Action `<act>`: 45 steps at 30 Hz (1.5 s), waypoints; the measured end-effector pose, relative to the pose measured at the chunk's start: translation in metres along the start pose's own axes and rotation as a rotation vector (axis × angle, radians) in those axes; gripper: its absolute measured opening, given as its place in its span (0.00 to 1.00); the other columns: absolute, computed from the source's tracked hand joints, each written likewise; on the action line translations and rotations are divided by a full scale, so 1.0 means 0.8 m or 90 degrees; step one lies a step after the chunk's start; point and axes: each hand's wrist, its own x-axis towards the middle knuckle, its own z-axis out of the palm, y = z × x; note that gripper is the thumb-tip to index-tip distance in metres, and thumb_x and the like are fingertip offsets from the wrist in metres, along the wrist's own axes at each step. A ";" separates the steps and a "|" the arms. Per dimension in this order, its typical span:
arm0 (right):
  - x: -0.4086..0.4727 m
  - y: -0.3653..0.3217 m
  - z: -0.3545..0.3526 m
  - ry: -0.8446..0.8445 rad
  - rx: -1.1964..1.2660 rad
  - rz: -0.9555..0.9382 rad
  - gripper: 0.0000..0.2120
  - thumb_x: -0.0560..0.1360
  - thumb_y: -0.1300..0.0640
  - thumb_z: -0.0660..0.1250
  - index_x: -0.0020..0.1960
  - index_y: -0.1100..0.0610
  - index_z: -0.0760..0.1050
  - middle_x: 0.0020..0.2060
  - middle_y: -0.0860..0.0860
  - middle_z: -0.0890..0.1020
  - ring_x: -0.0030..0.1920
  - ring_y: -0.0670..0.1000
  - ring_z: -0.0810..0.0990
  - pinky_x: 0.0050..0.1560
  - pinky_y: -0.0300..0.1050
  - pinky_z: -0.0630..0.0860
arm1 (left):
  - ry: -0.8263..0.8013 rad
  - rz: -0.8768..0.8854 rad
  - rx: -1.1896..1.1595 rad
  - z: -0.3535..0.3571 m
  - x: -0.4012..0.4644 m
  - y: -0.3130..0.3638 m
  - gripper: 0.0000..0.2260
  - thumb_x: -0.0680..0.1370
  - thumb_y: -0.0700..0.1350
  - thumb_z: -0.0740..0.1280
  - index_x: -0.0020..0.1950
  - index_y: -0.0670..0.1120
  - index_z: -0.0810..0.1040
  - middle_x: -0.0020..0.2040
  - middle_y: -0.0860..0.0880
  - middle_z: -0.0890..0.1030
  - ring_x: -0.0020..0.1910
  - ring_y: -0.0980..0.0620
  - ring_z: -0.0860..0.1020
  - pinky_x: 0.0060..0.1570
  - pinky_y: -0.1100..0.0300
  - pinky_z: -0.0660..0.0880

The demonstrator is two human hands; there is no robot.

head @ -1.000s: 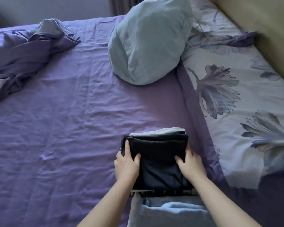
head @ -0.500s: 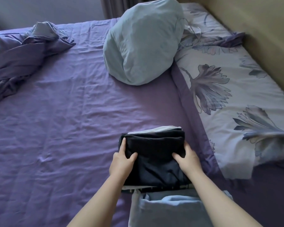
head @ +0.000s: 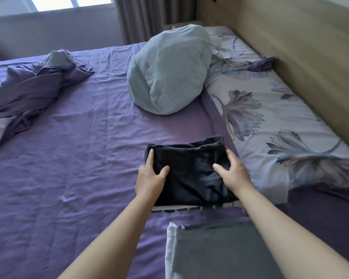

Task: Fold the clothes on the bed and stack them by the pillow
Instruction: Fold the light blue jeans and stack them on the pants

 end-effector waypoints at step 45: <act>-0.279 0.199 -0.073 -0.155 0.210 0.385 0.57 0.50 0.41 0.82 0.72 0.48 0.58 0.63 0.48 0.75 0.61 0.51 0.74 0.65 0.48 0.70 | -0.251 -0.233 -0.151 0.078 -0.271 -0.177 0.39 0.55 0.71 0.74 0.62 0.65 0.67 0.58 0.54 0.79 0.60 0.50 0.76 0.62 0.48 0.73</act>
